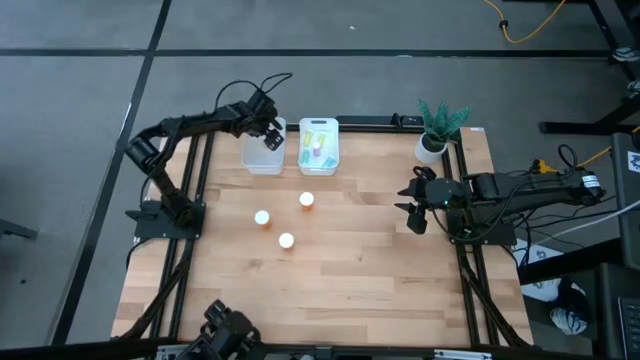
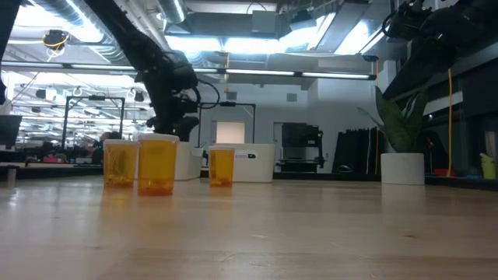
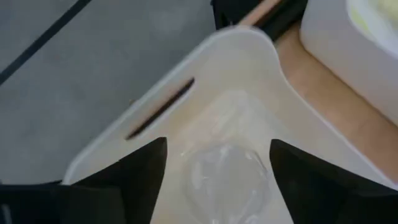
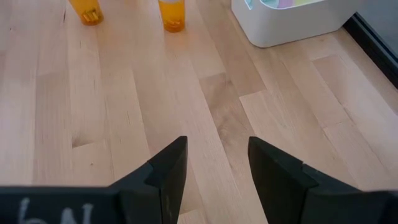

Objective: Pick and place medicine bottles into bin by pill shape (circle, oval)
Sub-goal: Put the large orange pill bottle into the left white bin

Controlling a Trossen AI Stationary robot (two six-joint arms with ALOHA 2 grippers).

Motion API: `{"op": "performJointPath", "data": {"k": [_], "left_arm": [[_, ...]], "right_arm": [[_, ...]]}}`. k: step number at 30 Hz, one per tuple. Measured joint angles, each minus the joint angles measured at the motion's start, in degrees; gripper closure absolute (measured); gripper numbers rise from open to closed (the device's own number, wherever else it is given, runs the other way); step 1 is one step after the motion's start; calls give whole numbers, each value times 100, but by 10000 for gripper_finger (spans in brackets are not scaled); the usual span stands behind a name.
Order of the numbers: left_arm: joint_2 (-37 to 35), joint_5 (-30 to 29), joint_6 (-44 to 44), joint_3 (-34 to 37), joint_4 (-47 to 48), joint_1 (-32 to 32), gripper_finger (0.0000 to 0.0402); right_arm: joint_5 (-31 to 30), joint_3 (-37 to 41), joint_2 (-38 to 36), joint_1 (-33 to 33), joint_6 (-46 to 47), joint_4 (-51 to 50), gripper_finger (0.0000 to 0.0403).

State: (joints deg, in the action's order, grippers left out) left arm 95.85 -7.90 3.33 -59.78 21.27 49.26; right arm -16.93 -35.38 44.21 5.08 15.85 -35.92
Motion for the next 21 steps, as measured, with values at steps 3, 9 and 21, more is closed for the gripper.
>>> {"op": "performJointPath", "data": {"k": [3,9,21], "left_arm": [[-3,-7,23,-332,405,-4,119],[-166,341,-8,-1154,1990,-421,123],[-514,1509,135,-1459,2659,-2514,123]], "right_arm": [[0,0,0,-1,3,0,231],[0,0,0,0,3,0,231],[0,0,0,0,9,-7,231]]}}
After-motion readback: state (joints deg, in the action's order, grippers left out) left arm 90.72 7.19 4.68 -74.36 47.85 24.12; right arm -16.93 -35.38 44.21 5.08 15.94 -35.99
